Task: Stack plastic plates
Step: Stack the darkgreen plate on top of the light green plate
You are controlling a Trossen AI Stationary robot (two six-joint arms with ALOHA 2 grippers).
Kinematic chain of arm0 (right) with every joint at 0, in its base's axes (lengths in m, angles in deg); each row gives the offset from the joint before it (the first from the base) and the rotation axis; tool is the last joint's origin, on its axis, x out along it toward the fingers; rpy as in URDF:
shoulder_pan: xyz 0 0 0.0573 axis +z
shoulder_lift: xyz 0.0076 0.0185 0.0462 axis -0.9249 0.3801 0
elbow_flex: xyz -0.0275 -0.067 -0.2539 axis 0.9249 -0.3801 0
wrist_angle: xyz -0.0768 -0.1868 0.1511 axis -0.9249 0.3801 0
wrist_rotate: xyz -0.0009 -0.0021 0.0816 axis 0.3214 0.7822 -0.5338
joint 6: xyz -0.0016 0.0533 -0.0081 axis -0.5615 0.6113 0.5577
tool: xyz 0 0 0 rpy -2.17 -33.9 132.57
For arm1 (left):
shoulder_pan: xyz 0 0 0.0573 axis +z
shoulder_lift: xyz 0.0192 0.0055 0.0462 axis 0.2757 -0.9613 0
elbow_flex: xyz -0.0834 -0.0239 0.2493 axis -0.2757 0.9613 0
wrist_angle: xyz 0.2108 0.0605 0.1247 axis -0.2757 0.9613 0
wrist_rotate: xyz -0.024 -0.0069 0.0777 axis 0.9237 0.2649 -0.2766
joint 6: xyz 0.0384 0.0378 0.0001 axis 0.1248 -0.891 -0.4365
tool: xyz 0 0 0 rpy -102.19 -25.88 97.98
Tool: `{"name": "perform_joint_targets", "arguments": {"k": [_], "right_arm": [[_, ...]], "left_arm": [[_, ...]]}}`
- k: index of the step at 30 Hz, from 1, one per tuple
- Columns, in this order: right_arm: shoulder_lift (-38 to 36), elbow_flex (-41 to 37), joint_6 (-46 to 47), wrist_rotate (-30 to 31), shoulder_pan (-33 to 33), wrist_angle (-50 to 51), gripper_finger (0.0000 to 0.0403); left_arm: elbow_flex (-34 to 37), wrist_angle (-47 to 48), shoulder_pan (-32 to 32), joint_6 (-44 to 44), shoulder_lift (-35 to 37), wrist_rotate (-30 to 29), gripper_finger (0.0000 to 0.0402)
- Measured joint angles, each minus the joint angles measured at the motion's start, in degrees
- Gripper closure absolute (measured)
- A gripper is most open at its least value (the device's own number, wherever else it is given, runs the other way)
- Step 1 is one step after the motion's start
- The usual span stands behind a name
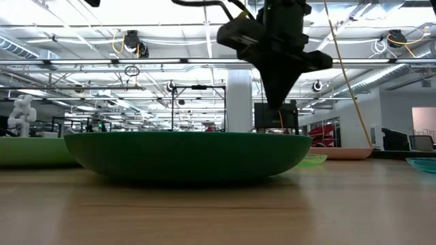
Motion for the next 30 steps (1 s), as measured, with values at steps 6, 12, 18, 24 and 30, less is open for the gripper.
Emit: {"name": "perform_joint_targets", "arguments": {"k": [6, 12, 18, 24, 30], "right_arm": [[0.0, 0.0, -5.5, -0.2, 0.0, -6.0, 0.0399], [0.0, 0.0, -4.7, -0.2, -0.4, -7.6, 0.0398], [0.0, 0.0, 2.4, -0.3, -0.4, -6.8, 0.0352], [0.0, 0.0, 6.1, -3.4, -0.3, -3.5, 0.0269], [0.0, 0.0, 8.4, -4.7, 1.3, 0.5, 0.0222]], "left_arm": [[0.0, 0.0, 0.0, 0.2, 0.0, 0.0, 0.0319], [0.0, 0.0, 0.0, 0.3, 0.0, 0.0, 0.0319], [0.0, 0.1, 0.0, 0.3, 0.0, 0.0, 0.0319], [0.0, 0.2, 0.0, 0.3, 0.0, 0.0, 0.0319], [0.0, 0.3, 0.0, 1.1, 0.0, 0.0, 0.0319]]}}
